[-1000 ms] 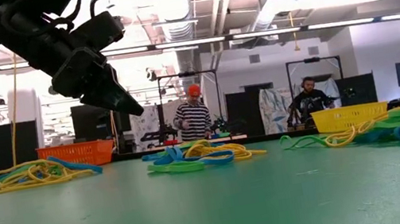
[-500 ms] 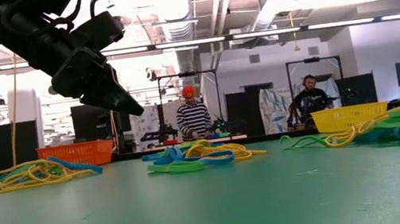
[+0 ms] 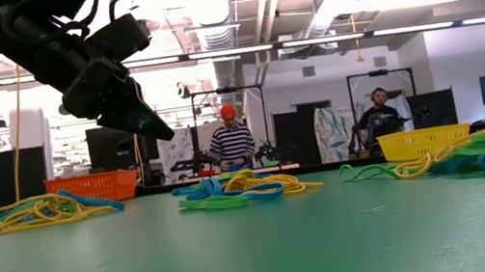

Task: Sort rubber bands into baskets
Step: Put the blue rubber band into the red bin

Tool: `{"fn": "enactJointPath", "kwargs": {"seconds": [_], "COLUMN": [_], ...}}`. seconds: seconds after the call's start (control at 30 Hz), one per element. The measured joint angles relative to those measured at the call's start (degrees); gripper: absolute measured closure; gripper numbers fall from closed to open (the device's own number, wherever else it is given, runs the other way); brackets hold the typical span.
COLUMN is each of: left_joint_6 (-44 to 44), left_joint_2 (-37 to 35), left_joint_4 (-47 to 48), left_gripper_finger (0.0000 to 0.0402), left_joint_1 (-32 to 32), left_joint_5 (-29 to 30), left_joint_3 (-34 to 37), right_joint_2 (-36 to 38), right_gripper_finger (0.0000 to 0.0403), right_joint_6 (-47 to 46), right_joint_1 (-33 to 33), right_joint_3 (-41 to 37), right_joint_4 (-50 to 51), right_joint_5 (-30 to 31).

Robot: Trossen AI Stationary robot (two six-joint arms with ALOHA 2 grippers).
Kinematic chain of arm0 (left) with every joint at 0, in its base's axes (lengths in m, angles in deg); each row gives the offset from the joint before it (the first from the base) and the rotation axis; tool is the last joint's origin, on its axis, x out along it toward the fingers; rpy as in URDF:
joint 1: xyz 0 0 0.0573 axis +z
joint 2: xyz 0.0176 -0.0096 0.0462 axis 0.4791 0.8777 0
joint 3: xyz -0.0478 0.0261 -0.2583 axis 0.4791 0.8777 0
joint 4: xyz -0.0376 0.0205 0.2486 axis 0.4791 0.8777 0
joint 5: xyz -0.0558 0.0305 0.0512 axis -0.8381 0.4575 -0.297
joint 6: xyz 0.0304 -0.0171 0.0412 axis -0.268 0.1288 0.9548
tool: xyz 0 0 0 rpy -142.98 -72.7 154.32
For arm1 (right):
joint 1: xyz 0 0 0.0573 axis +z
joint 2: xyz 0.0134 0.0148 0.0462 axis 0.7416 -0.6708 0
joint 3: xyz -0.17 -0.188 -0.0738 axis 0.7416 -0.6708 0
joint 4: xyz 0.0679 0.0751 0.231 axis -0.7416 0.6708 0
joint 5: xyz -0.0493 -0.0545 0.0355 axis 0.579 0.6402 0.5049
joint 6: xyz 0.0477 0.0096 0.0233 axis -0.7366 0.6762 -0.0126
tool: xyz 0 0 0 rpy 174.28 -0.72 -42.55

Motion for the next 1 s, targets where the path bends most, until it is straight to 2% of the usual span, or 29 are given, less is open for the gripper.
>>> {"fn": "enactJointPath", "kwargs": {"seconds": [0.27,0.63,0.8,1.0], "left_joint_6": [-0.1,-0.2,-0.2,0.0], "left_joint_2": [0.0,0.0,0.0,0.0], "left_joint_4": [0.0,0.0,0.0,0.0], "left_gripper_finger": [0.0274,0.0274,0.0274,0.0274], "left_joint_1": [0.0,0.0,0.0,0.0], "left_joint_5": [0.0,0.0,0.0,0.0], "left_joint_3": [0.0,0.0,0.0,0.0], "right_joint_2": [0.0,-0.1,-2.8,-10.9], "right_gripper_finger": [0.0298,0.0298,0.0298,0.0298], "right_joint_6": [20.1,55.7,65.8,76.8], "right_joint_1": [-11.0,-25.5,-30.1,-35.9], "right_joint_3": [0.0,0.0,0.0,0.0], "right_joint_4": [-8.7,-34.5,-41.8,-51.9], "right_joint_5": [7.5,8.0,6.0,-0.4]}}
